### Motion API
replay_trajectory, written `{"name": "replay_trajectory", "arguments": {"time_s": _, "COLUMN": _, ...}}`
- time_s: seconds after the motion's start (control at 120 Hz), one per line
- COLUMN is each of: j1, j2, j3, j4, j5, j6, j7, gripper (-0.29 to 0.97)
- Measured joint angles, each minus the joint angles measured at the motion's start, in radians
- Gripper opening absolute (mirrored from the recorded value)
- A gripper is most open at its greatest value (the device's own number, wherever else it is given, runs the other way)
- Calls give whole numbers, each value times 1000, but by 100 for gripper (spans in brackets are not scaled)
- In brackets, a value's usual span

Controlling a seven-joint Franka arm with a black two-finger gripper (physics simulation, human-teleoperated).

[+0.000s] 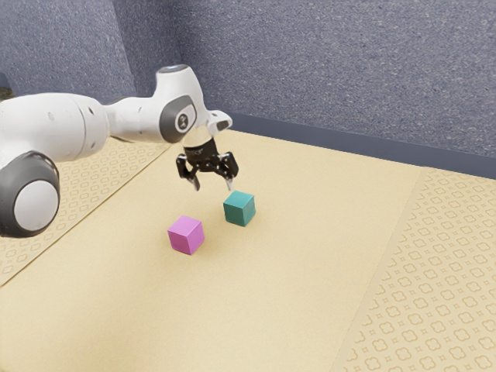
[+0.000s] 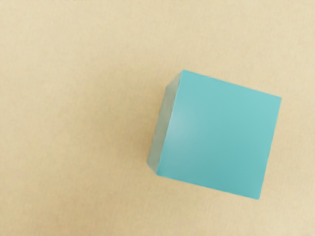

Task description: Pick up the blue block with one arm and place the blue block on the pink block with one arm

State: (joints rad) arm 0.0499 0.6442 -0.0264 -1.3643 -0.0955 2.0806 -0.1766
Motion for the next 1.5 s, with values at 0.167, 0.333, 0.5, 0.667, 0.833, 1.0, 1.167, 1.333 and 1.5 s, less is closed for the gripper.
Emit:
{"name": "replay_trajectory", "arguments": {"time_s": 0.167, "j1": -9, "j2": 53, "j3": -1, "j4": 69, "j5": -7, "j6": -58, "j7": 99, "gripper": 68}}
{"name": "replay_trajectory", "arguments": {"time_s": 0.333, "j1": -25, "j2": 122, "j3": 7, "j4": 151, "j5": -8, "j6": -83, "j7": 182, "gripper": 68}}
{"name": "replay_trajectory", "arguments": {"time_s": 0.5, "j1": -50, "j2": 188, "j3": 48, "j4": 220, "j5": -8, "j6": -112, "j7": 248, "gripper": 68}}
{"name": "replay_trajectory", "arguments": {"time_s": 0.667, "j1": -75, "j2": 205, "j3": 51, "j4": 270, "j5": -8, "j6": -138, "j7": 300, "gripper": 68}}
{"name": "replay_trajectory", "arguments": {"time_s": 0.833, "j1": -84, "j2": 252, "j3": 50, "j4": 322, "j5": -9, "j6": -149, "j7": 339, "gripper": 68}}
{"name": "replay_trajectory", "arguments": {"time_s": 1.0, "j1": -87, "j2": 266, "j3": 68, "j4": 328, "j5": -11, "j6": -153, "j7": 362, "gripper": 68}}
{"name": "replay_trajectory", "arguments": {"time_s": 1.167, "j1": -85, "j2": 269, "j3": 72, "j4": 327, "j5": -16, "j6": -153, "j7": 366, "gripper": 68}}
{"name": "replay_trajectory", "arguments": {"time_s": 1.333, "j1": -90, "j2": 293, "j3": 76, "j4": 374, "j5": -18, "j6": -145, "j7": 358, "gripper": 68}}
{"name": "replay_trajectory", "arguments": {"time_s": 1.5, "j1": -90, "j2": 308, "j3": 80, "j4": 383, "j5": -19, "j6": -134, "j7": 330, "gripper": 68}}
